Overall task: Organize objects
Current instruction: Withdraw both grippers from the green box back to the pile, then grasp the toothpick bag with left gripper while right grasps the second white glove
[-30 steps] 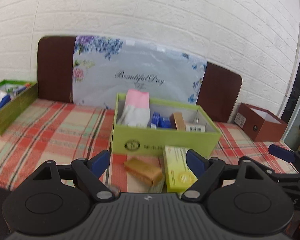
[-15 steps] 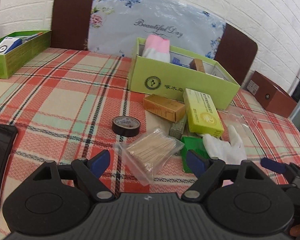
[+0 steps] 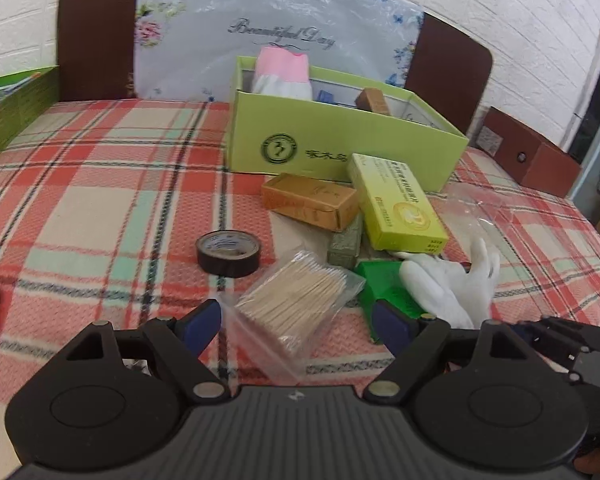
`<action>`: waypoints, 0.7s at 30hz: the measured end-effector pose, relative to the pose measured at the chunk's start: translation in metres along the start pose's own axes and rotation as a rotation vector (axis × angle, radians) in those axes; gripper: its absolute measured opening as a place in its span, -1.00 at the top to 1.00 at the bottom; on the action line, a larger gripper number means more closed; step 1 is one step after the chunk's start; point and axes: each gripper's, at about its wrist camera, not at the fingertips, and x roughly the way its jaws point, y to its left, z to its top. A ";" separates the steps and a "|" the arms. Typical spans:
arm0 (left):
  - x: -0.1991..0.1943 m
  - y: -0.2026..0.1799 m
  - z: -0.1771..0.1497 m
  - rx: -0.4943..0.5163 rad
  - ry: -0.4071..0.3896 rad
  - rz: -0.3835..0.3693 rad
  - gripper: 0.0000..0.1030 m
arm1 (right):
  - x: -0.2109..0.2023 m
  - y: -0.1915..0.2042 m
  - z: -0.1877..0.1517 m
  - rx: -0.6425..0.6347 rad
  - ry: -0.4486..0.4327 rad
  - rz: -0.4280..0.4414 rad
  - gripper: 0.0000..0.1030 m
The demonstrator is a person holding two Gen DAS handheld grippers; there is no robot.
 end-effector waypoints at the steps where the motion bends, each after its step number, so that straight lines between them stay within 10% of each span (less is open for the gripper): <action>1: 0.004 -0.002 0.002 0.009 0.015 -0.011 -0.67 | -0.001 0.002 0.000 -0.022 0.002 -0.003 0.37; 10: 0.033 -0.008 0.010 0.127 0.031 0.036 -0.67 | -0.027 -0.009 -0.002 -0.020 -0.003 0.001 0.67; 14: 0.031 -0.010 0.003 0.153 0.053 0.039 0.15 | -0.036 -0.017 -0.004 -0.009 0.001 -0.018 0.67; 21: 0.003 -0.033 -0.015 0.157 0.076 0.021 0.30 | -0.032 -0.028 -0.013 0.025 0.036 -0.043 0.62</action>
